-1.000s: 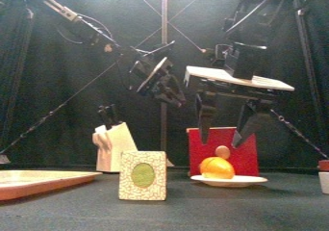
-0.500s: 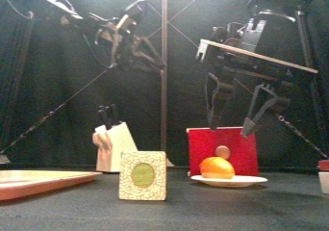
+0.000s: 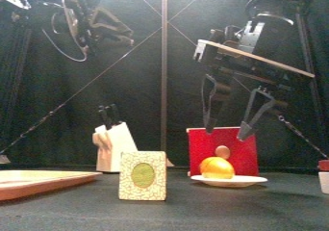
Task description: Grab carrot
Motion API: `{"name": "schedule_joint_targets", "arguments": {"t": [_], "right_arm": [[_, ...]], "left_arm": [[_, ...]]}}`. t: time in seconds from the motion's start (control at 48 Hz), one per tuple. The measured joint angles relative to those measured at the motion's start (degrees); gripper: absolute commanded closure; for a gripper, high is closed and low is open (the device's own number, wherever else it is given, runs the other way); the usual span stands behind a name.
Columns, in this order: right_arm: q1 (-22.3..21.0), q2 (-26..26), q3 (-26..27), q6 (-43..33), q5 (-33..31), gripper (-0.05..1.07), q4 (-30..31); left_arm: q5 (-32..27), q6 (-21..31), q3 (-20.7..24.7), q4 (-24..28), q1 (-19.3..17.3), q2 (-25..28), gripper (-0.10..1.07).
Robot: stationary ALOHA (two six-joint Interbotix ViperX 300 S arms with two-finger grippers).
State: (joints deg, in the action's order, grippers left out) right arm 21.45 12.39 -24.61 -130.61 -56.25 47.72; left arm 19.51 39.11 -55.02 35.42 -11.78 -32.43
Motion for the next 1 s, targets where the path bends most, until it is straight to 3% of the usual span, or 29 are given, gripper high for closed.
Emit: {"name": "schedule_joint_targets", "arguments": {"t": [0.354,0.792,1.0], "right_arm": [[-4.83,2.02,-0.26,7.47,5.63,0.14,-1.85],[-5.63,2.2,-0.35,9.05,5.8,0.15,-5.27],[-5.63,2.46,-0.44,9.05,6.59,0.2,-5.63]], "left_arm": [[0.09,0.0,-1.93,-3.25,0.0,-1.49,0.27],[0.09,0.0,-2.46,-4.31,-0.09,-1.41,0.27],[0.18,0.0,-2.64,-4.39,-0.09,-1.49,0.27]]}}
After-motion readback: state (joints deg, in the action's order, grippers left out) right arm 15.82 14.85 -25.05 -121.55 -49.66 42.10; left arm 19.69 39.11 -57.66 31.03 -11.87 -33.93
